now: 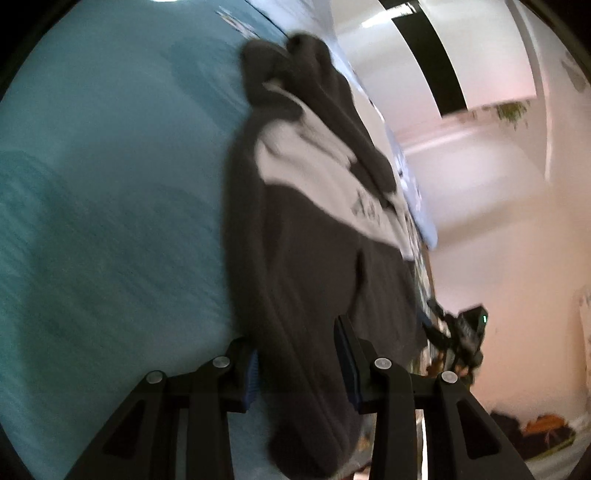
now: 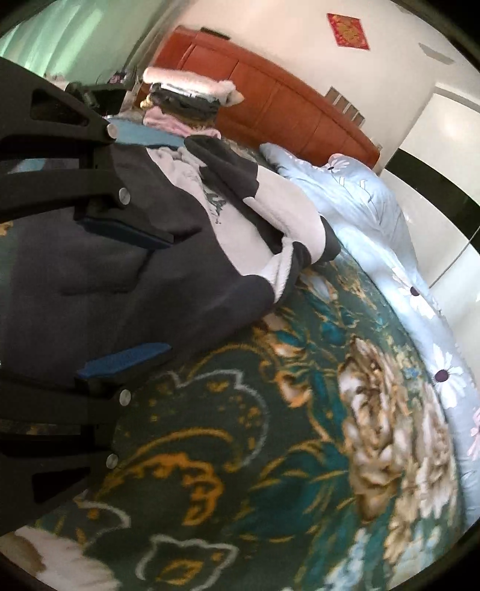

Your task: Fold clothes

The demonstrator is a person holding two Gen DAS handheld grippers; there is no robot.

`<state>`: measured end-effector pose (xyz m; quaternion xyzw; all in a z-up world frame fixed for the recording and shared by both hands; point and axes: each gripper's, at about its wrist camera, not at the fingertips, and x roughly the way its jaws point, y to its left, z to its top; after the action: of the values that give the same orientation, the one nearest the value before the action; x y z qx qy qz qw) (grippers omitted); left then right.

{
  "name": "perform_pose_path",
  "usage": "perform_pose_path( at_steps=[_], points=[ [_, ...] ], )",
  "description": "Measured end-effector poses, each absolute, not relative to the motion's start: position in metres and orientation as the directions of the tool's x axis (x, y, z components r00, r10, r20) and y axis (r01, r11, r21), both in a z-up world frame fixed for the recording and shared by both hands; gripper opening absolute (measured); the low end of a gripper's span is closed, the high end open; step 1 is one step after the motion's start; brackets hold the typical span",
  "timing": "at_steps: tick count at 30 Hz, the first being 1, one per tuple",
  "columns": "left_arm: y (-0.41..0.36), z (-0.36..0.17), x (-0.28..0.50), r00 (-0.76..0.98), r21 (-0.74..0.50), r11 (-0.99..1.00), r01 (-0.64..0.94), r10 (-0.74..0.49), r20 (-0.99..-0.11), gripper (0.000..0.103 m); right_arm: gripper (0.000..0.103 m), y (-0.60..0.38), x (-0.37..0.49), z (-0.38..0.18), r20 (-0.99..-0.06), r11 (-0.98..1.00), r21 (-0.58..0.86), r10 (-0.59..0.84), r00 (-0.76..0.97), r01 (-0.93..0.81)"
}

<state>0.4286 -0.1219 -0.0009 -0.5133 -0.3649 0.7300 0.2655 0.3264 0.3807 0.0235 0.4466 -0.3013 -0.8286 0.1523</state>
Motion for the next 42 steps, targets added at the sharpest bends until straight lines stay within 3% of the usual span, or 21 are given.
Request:
perform_pose_path(
  at_steps=[9, 12, 21, 26, 29, 30, 33, 34, 37, 42],
  points=[
    [-0.096, -0.004, 0.436, -0.298, -0.817, -0.575, -0.041, 0.788, -0.539, 0.040, 0.054, 0.401, 0.347, 0.035, -0.688, -0.828, 0.555, -0.397, -0.608, -0.087],
    [-0.093, -0.002, 0.436, -0.301, -0.813, -0.581, -0.044, 0.783, -0.544, 0.039, 0.054, 0.413, 0.351, 0.019, -0.699, -0.791, 0.595, -0.423, -0.576, -0.142],
    [-0.071, 0.000, 0.438, -0.242, -0.826, -0.557, -0.084, 0.816, -0.525, 0.037, 0.057, 0.392, 0.365, 0.009, -0.592, -0.697, 0.717, -0.597, -0.542, -0.015],
    [-0.050, 0.002, 0.430, -0.245, -0.815, -0.572, -0.094, 0.807, -0.538, 0.036, 0.055, 0.395, 0.351, 0.005, -0.571, -0.667, 0.744, -0.600, -0.561, -0.043],
    [-0.052, -0.001, 0.431, -0.260, -0.814, -0.575, -0.081, 0.800, -0.540, 0.026, 0.054, 0.387, 0.339, 0.007, -0.596, -0.694, 0.719, -0.585, -0.550, -0.041],
    [-0.053, 0.000, 0.432, -0.264, -0.814, -0.575, -0.088, 0.801, -0.537, 0.022, 0.051, 0.385, 0.337, 0.007, -0.604, -0.698, 0.715, -0.586, -0.540, -0.042],
    [-0.057, 0.004, 0.437, -0.273, -0.812, -0.572, -0.115, 0.804, -0.527, 0.014, 0.017, 0.380, 0.338, 0.003, -0.623, -0.697, 0.716, -0.611, -0.489, -0.041],
    [-0.058, 0.006, 0.439, -0.276, -0.812, -0.571, -0.124, 0.806, -0.524, 0.012, 0.015, 0.379, 0.339, 0.002, -0.627, -0.696, 0.717, -0.619, -0.473, -0.039],
    [-0.073, 0.022, 0.440, -0.324, -0.850, -0.500, -0.167, 0.842, -0.432, 0.009, 0.011, 0.387, 0.348, 0.006, -0.518, -0.593, 0.805, -0.691, -0.505, -0.013],
    [-0.101, 0.054, 0.430, -0.414, -0.883, -0.415, -0.218, 0.859, -0.301, 0.009, 0.010, 0.396, 0.338, 0.032, -0.174, -0.310, 0.942, -0.781, -0.600, 0.130]
  ],
)
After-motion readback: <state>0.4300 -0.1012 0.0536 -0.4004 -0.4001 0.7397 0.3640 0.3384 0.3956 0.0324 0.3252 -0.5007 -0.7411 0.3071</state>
